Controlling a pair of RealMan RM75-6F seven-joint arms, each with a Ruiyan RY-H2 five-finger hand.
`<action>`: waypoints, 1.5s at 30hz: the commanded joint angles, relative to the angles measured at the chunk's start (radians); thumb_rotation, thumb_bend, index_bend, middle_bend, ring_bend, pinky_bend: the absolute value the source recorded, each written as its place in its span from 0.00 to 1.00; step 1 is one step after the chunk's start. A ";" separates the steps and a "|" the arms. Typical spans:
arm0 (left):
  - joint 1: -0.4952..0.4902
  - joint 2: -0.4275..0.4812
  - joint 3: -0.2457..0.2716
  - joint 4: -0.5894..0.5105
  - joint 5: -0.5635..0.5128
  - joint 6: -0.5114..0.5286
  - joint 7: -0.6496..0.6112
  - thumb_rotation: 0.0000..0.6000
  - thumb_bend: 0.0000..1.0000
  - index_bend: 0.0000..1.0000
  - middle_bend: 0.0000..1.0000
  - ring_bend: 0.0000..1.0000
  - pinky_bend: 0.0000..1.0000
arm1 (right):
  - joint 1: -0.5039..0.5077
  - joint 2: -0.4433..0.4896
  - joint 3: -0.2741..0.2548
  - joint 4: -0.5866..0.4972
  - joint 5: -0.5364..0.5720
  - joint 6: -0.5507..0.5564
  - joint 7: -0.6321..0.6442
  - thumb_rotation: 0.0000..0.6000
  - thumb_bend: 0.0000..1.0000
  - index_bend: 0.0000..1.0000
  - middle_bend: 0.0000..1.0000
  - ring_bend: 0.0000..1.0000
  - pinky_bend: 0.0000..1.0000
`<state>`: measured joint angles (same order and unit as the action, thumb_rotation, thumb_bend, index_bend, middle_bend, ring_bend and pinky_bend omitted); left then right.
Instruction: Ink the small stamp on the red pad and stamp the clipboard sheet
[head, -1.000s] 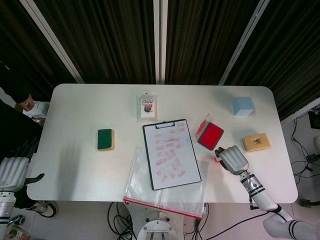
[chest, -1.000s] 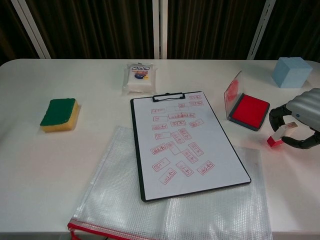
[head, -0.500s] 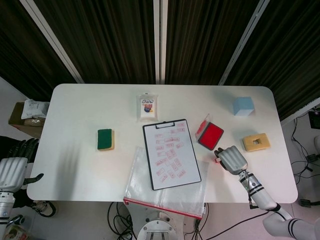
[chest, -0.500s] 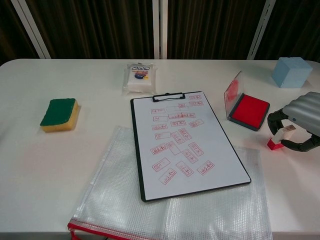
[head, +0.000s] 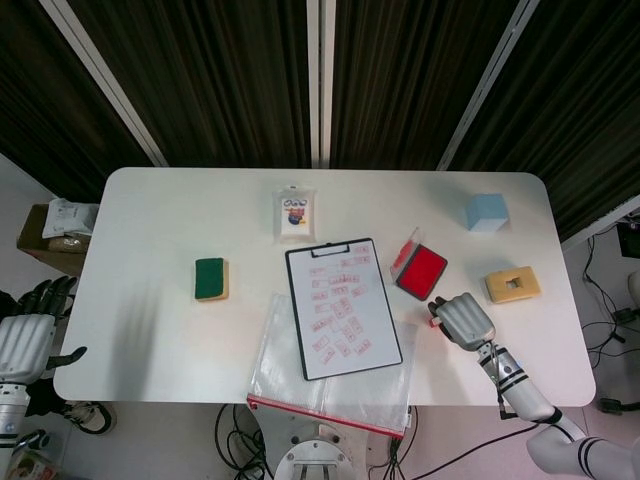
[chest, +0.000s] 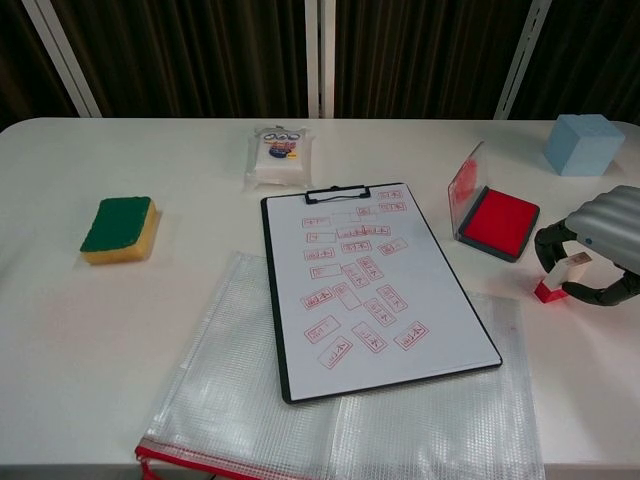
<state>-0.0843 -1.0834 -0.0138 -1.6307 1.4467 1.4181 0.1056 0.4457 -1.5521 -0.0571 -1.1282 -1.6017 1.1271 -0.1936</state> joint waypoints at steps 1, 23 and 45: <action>0.001 0.001 0.000 -0.001 0.001 0.002 0.000 1.00 0.00 0.03 0.06 0.06 0.16 | 0.000 0.002 0.000 -0.004 -0.001 -0.001 0.000 1.00 0.33 0.70 0.62 0.83 1.00; -0.004 0.001 -0.002 -0.001 -0.003 -0.005 0.000 1.00 0.00 0.03 0.06 0.06 0.16 | 0.003 0.019 0.002 -0.023 0.008 -0.014 0.000 1.00 0.29 0.39 0.35 0.82 1.00; 0.004 0.012 -0.001 -0.012 -0.001 0.009 0.002 1.00 0.00 0.03 0.06 0.06 0.16 | -0.047 0.144 -0.008 -0.158 -0.032 0.112 -0.016 1.00 0.18 0.01 0.14 0.78 1.00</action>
<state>-0.0813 -1.0724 -0.0146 -1.6420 1.4450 1.4269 0.1079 0.4200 -1.4462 -0.0607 -1.2479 -1.6238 1.2016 -0.1989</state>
